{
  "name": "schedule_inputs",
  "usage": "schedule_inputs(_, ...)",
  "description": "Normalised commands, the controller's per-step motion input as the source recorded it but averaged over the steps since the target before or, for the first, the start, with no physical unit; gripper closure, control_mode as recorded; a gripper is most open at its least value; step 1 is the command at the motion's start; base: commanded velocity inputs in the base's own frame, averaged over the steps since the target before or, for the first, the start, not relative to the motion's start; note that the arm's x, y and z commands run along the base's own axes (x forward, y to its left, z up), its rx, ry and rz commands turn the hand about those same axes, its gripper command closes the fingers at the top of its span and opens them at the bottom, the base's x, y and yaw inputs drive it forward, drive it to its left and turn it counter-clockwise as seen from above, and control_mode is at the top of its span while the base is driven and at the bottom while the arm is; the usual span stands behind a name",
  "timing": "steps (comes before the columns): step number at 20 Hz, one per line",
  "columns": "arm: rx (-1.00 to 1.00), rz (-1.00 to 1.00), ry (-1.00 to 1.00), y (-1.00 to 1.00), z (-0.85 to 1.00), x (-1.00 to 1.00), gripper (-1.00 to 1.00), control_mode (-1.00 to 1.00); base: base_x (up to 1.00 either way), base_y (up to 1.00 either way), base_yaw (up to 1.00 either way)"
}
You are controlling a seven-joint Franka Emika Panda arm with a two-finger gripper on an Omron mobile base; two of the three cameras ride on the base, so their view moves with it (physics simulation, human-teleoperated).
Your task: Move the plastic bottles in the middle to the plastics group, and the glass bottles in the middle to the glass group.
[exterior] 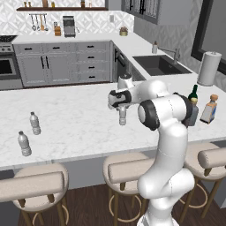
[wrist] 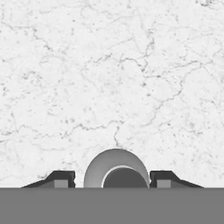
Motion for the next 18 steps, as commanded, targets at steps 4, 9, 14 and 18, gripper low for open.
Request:
schedule_inputs(4, 0.00, 0.02, -0.03, -0.04, -0.11, -0.08, 1.00, -1.00, 0.00, 0.00, 0.00)
schedule_inputs(9, 0.00, 0.12, -0.06, 0.03, 0.17, -0.28, 1.00, -1.00, 0.00, 0.00, 0.00)
schedule_inputs(14, 0.04, 0.17, -0.01, 0.18, 0.50, -0.39, 1.00, -1.00, 0.00, 0.00, 0.00)
schedule_inputs(18, 0.08, 0.20, 0.00, 0.31, 0.50, -0.39, 1.00, -1.00, 0.00, 0.00, 0.00)
